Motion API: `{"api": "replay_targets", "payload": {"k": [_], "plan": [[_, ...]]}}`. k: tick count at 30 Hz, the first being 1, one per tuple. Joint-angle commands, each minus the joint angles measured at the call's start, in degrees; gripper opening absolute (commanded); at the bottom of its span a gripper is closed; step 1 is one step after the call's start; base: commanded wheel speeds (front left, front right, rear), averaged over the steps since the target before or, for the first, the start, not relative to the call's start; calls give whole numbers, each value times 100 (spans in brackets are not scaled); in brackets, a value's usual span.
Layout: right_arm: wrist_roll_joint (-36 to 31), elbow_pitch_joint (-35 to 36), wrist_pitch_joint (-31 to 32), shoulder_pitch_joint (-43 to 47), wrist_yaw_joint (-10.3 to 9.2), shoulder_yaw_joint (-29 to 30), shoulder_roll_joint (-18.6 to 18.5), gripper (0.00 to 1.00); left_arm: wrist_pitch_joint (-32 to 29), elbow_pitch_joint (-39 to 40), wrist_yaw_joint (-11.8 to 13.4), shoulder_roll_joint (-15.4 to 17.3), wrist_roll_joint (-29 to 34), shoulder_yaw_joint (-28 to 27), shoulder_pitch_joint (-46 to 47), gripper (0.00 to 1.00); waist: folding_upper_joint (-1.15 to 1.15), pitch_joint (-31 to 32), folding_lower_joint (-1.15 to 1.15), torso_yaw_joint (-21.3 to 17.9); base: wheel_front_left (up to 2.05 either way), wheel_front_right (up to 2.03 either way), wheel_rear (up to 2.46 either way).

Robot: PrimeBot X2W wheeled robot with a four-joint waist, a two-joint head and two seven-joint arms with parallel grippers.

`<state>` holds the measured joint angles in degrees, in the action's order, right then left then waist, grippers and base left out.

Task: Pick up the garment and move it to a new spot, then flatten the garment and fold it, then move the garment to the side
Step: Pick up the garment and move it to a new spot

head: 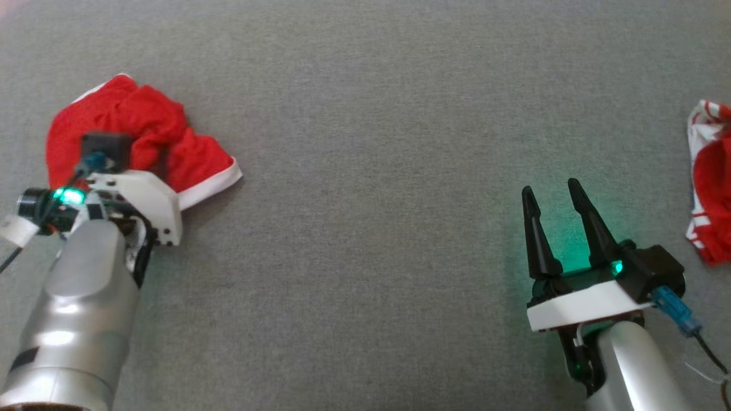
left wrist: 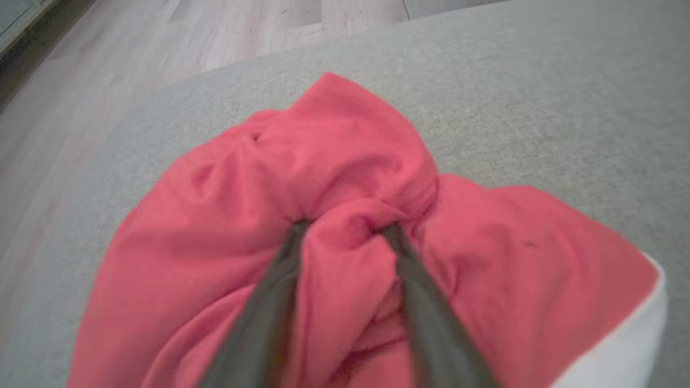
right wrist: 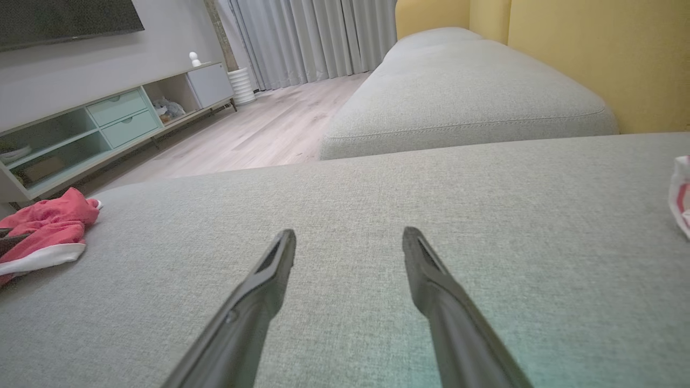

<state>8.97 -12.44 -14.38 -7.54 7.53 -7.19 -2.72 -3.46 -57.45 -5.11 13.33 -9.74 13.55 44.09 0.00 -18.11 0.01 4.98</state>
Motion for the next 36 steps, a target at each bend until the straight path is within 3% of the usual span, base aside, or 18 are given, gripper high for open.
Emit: {"api": "replay_targets", "payload": {"k": [1,8,14,18,22,30,36], "plan": [[-28,184,-62,-135,-4,-156,-16,100,61,-2,-26,295,-90,-183,227,0,0,-5,-1,-55,0,0,0],[34,125,-62,-121,-4,-145,-16,100,1065,125,-45,231,-136,-169,436,0,0,200,-1,-130,0,0,0],[153,75,-62,-43,-4,-190,-16,100,1797,904,-120,-18,-213,-108,548,0,0,584,-1,-220,0,0,0],[264,31,-62,42,-4,-260,-16,100,1841,2053,-190,-250,-316,50,307,0,0,858,-1,-321,0,0,0],[324,33,-62,69,-4,-305,-16,100,1802,2609,-220,-361,-506,288,77,0,0,940,-1,-439,0,0,0],[459,131,-62,-58,-4,-430,-16,100,1100,3360,-235,-367,-767,953,-143,0,0,627,-1,-903,0,0,0],[598,185,-62,-229,-4,-537,-16,100,892,3426,-229,-460,-765,1310,-111,0,0,303,-1,-1358,0,0,0]]}}
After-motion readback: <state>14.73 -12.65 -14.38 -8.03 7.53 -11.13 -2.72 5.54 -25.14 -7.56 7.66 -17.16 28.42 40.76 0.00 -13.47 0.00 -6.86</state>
